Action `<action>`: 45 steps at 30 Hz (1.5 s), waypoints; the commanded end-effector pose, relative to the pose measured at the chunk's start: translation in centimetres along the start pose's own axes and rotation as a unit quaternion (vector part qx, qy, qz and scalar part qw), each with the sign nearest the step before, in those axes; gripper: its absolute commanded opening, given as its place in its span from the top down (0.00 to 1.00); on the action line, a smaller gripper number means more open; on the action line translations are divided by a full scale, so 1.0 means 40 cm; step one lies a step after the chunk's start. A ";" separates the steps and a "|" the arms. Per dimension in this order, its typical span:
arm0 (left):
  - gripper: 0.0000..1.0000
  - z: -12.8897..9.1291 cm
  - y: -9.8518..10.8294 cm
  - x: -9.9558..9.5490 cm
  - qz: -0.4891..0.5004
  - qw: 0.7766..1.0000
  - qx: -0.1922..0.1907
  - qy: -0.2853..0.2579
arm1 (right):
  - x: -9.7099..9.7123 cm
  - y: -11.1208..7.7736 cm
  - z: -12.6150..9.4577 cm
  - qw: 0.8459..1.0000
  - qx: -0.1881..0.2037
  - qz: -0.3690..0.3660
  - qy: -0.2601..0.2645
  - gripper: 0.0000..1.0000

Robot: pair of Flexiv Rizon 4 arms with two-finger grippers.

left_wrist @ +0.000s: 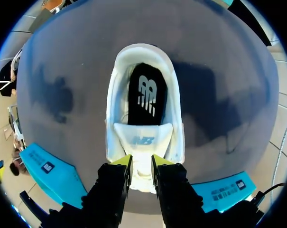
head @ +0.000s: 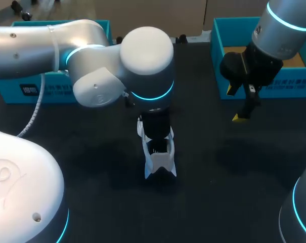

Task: Take the shoe out of the shoebox, open the shoe tongue, remove and reinsert the insole, then place the shoe into the shoebox

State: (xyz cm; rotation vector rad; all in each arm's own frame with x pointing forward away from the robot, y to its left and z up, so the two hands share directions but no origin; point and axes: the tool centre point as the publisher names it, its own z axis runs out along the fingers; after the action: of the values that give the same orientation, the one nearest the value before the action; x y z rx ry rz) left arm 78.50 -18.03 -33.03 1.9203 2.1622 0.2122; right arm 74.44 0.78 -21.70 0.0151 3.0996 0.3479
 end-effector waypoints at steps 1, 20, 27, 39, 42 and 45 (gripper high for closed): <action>0.75 0.020 -0.013 -0.004 0.001 1.000 0.005 0.002 | -0.001 0.000 0.002 1.000 0.001 0.000 0.000 0.00; 0.00 -0.088 -0.012 0.072 -0.141 0.987 0.064 0.031 | -0.001 0.000 0.002 1.000 0.001 0.000 0.000 0.00; 0.00 -0.088 -0.012 0.072 -0.141 0.987 0.064 0.031 | -0.001 0.000 0.002 1.000 0.001 0.000 0.000 0.00; 0.00 -0.088 -0.012 0.072 -0.141 0.987 0.064 0.031 | -0.001 0.000 0.002 1.000 0.001 0.000 0.000 0.00; 0.00 -0.088 -0.012 0.072 -0.141 0.987 0.064 0.031 | -0.001 0.000 0.002 1.000 0.001 0.000 0.000 0.00; 0.00 -0.088 -0.013 0.063 -0.168 0.983 0.066 0.041 | -0.001 0.000 0.002 1.000 0.001 0.000 0.000 0.00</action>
State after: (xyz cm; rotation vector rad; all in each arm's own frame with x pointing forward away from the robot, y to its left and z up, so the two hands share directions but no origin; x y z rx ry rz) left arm 76.79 -15.15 -30.02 1.6557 2.5175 0.0816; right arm 74.44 0.77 -21.70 0.0151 3.0996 0.3478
